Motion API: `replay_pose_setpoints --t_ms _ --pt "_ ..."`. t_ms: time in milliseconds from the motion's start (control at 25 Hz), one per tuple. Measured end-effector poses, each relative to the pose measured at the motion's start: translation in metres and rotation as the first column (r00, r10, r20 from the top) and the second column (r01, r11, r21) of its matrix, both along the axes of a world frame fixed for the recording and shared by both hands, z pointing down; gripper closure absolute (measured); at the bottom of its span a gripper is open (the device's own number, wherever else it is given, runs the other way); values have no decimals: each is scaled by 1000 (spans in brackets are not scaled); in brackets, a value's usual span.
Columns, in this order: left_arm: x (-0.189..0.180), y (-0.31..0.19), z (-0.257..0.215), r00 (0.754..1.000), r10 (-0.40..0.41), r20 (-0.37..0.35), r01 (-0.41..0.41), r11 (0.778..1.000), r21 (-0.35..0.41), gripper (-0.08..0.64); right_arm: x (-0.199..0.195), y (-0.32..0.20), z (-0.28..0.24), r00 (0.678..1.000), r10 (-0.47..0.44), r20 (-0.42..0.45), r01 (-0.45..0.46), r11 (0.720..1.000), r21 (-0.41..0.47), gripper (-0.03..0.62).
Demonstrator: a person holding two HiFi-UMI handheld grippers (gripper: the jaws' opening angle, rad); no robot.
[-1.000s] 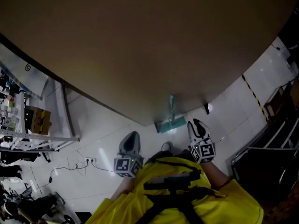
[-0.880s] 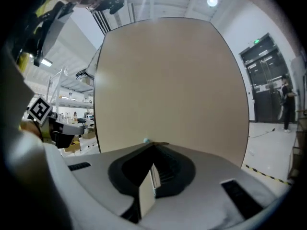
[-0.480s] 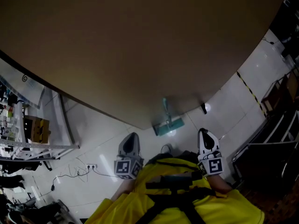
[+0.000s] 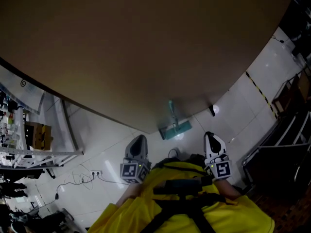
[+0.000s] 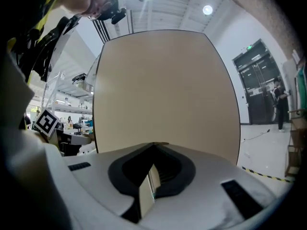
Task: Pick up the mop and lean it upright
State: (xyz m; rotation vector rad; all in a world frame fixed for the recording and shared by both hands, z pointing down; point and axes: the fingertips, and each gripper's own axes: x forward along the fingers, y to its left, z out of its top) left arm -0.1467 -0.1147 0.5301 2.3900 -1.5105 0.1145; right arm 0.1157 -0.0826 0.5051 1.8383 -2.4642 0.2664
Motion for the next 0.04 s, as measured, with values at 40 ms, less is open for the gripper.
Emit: replay_pose_setpoints --t_ms 40 --pt "1 -2 1 1000 5 -1 -5 1000 -2 535 0 0 1 1000 2 2 -2 1000 -2 586"
